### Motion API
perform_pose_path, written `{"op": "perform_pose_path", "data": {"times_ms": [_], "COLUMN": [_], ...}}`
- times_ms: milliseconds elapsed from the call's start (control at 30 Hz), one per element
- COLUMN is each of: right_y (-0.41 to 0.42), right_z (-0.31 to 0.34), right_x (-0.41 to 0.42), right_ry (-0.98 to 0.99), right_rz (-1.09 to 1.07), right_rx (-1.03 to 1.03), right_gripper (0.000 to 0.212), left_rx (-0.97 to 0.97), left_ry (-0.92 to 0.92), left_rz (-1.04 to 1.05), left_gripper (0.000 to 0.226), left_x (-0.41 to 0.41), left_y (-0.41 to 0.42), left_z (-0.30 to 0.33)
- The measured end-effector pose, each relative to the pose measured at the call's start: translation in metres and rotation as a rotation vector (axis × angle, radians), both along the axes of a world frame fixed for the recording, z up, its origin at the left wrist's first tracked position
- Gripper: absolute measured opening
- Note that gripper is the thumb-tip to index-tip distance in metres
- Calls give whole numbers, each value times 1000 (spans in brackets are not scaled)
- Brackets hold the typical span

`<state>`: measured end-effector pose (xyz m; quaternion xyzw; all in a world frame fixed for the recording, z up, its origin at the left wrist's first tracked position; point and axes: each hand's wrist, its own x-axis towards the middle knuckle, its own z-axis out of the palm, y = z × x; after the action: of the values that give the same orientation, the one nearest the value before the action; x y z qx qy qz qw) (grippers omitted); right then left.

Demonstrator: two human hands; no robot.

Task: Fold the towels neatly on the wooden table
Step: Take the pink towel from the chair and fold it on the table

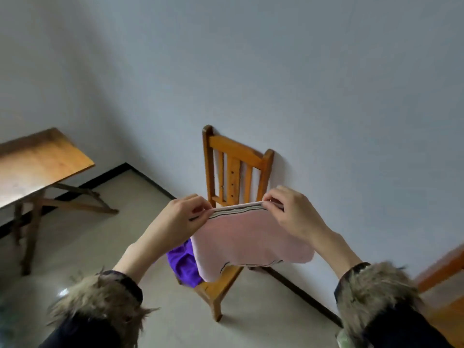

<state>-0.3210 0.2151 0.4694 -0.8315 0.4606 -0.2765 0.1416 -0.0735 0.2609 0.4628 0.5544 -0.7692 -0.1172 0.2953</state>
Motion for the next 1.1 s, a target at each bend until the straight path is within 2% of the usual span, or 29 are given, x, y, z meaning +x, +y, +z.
{"op": "perform_pose_path", "data": {"times_ms": [133,333,567,867,1100], "right_y": [-12,-24,-60,-155,-223], "right_z": [-1,-8,-17,-11,1], "right_x": [125,282,438,635,773], "right_ry": [-33,-16,44,123,186], "right_rz": [142,341,582,778,836], "right_rx": [25,101,167,172,88], "right_gripper": [12,12,8,10,13], "left_rx": [-20,3,52,168,131], "left_ry": [-4,-23,8,70,136], "left_rz": [184,435,702,935,1026], "left_gripper": [39,14,13,24,32], "left_x": [113,246,379,545,663], "left_y": [31,68,79,29,-24], "left_z": [6,-4,-25,-20,-16]}}
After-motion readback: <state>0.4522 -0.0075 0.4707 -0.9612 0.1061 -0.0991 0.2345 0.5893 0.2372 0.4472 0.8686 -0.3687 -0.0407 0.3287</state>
